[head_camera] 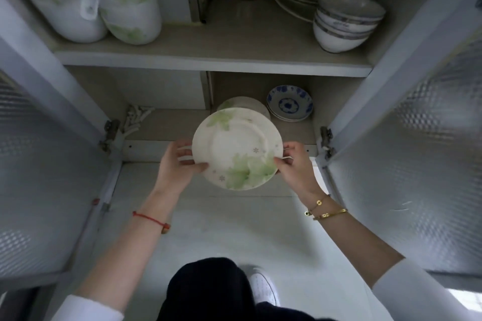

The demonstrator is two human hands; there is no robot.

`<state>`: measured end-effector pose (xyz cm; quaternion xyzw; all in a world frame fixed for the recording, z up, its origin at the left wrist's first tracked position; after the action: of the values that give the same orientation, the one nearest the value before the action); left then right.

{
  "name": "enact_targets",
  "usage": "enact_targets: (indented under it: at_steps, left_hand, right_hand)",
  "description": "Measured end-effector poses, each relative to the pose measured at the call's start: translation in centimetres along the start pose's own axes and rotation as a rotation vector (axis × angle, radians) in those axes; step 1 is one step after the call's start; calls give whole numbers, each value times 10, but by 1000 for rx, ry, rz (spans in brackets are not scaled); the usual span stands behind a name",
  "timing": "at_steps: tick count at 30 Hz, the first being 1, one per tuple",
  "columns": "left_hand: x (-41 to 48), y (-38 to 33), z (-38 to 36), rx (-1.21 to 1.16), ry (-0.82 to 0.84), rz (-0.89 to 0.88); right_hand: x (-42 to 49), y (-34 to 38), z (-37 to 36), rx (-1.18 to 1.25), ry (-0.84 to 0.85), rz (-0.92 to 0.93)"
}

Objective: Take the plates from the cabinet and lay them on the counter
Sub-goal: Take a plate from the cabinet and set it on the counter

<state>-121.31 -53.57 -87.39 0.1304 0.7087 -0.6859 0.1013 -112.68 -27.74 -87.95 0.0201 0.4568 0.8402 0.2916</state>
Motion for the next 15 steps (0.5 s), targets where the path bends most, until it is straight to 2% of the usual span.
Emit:
enact_targets:
  at_steps: [8,15]
  left_hand:
    - [-91,-88,6,-60,29,-52]
    - [-192,-196,19,-83,58,3]
  right_hand:
    - [-71,76,69,66,-12,-83]
    - [-163,175,149,157,-9,-131]
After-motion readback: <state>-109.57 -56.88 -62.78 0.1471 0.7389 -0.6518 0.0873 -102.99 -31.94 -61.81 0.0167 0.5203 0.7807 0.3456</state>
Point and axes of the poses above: each hand's wrist, its own x-axis towards the middle knuckle, its own z-axis out of the back of the hand, y = z × x, the point moved 4 cm from there along x, towards the middle knuckle, and after that the axes turned 15 degrees about -x, right-handed, at the moved point
